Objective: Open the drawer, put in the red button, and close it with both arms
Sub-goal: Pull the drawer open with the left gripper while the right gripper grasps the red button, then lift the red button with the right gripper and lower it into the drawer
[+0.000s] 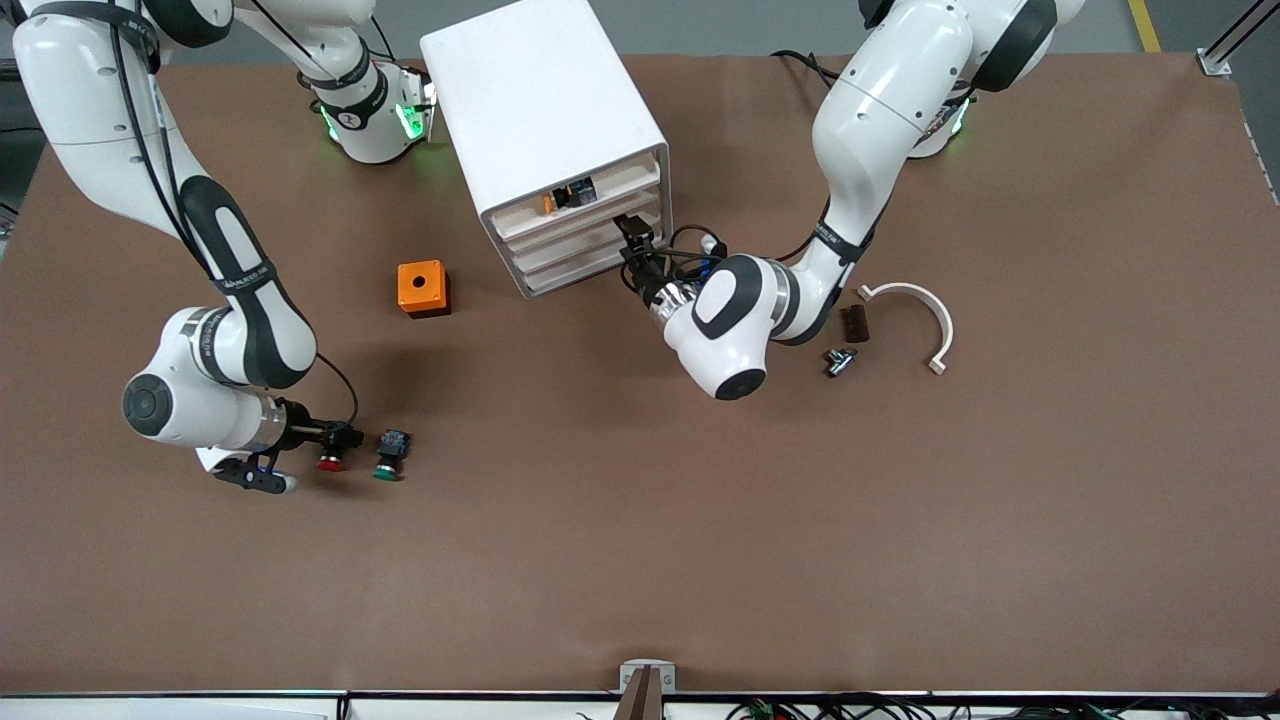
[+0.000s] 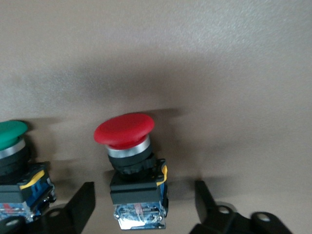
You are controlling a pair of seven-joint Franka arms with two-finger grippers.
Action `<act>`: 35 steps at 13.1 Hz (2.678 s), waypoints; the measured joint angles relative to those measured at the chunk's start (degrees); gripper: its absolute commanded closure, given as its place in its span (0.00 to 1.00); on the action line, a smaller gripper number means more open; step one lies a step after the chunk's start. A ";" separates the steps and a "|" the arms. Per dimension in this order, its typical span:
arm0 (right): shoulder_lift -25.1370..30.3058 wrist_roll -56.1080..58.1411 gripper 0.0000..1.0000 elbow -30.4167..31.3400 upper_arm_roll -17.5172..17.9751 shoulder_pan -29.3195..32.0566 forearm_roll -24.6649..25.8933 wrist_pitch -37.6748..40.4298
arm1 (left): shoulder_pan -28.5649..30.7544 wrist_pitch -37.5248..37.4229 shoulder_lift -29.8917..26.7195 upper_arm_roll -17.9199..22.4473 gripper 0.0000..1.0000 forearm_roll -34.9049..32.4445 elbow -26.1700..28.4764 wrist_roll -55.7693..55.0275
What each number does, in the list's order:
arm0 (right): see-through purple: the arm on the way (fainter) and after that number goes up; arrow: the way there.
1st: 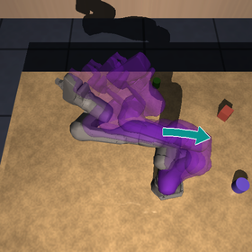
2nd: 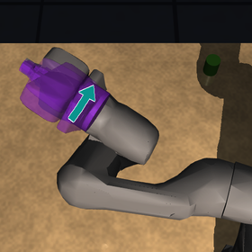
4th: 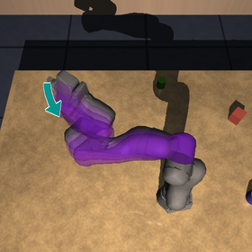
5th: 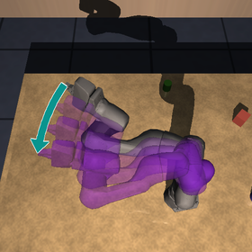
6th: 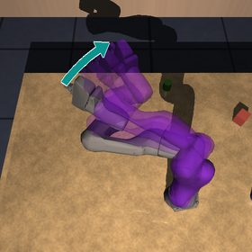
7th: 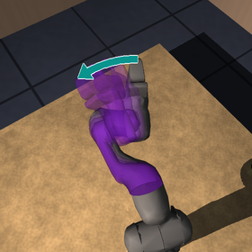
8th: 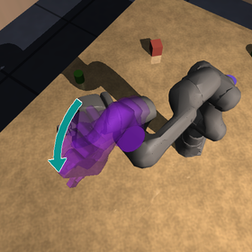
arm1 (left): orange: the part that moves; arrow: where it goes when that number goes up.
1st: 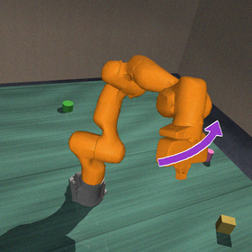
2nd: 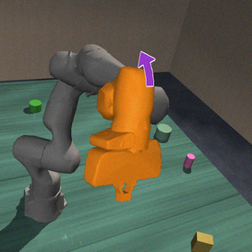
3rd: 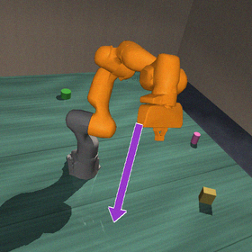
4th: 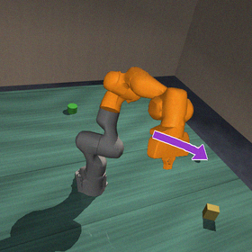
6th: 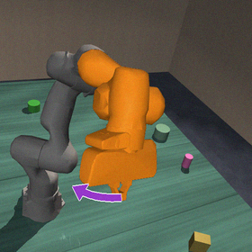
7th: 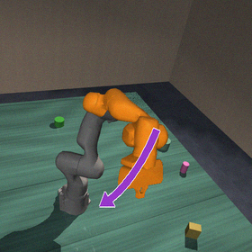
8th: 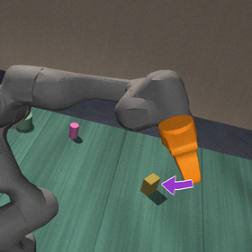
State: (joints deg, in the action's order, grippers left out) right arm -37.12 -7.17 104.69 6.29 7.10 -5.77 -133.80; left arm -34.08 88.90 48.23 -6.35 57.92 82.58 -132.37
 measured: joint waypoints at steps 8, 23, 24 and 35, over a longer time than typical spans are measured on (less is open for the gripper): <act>0.73 -0.01 1.00 -2.34 -0.02 -0.01 -0.06 3.41 | -3.94 -0.05 0.81 -0.07 1.00 3.11 0.01 -0.63; 17.08 -39.90 0.99 -7.66 0.88 -11.94 -6.18 30.59 | 3.75 0.07 1.49 2.65 0.00 3.51 -2.77 0.56; 17.97 -44.38 0.99 -7.65 0.91 -13.39 -6.88 30.99 | 4.04 0.07 1.49 2.81 0.01 3.51 -3.01 0.70; 20.69 -85.15 0.98 -5.35 1.08 -34.95 -7.67 25.54 | 4.74 -0.21 0.02 13.48 0.01 2.21 -10.94 8.46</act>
State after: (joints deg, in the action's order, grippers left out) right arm -16.43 -92.33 99.34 7.38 -27.84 -13.44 -108.26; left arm -29.34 88.68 48.25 7.13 60.12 71.64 -123.91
